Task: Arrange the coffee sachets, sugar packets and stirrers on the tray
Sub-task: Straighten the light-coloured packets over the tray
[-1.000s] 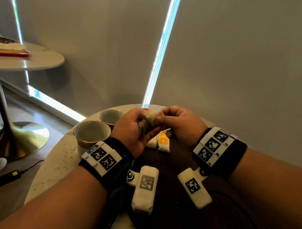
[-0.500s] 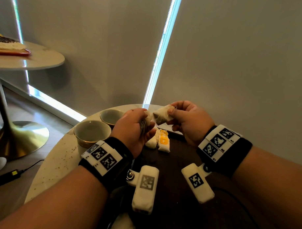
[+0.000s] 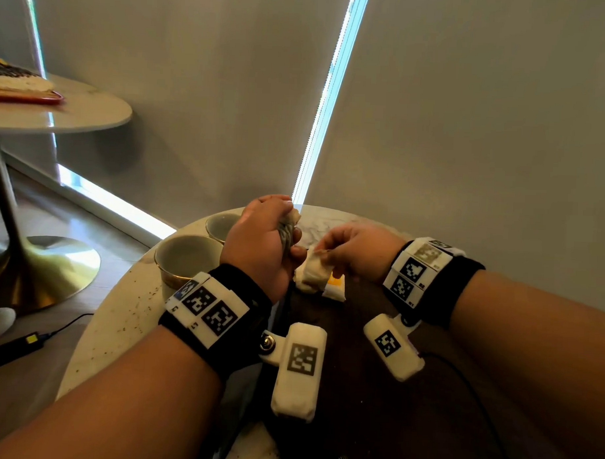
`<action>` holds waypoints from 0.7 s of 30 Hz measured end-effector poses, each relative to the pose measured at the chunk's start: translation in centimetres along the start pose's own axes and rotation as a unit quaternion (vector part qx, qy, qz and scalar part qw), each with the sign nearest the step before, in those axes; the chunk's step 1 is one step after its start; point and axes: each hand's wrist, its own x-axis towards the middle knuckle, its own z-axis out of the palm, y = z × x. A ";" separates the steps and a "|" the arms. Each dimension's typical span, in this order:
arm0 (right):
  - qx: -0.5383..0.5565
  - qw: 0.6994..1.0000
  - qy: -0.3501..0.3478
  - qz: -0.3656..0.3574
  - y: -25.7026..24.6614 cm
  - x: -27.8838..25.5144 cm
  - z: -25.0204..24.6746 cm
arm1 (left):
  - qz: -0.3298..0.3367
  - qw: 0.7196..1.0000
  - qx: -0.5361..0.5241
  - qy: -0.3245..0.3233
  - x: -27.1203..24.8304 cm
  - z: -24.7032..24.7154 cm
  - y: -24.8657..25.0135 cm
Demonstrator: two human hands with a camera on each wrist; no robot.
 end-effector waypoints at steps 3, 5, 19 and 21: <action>-0.023 0.999 -0.040 0.021 -0.3 0.6 1.2 | -0.001 1.000 0.001 -0.001 -0.1 0.0 0.2; -0.052 0.997 -0.043 0.032 -0.5 0.9 1.7 | -0.006 1.000 0.005 0.003 -0.1 -0.1 0.2; -0.106 0.993 0.021 0.038 -0.2 2.9 2.5 | -0.017 1.000 0.016 0.005 0.4 -0.4 -0.1; -0.093 0.995 0.035 0.031 -0.1 2.8 2.3 | -0.021 1.000 0.016 0.008 0.5 -0.4 -0.1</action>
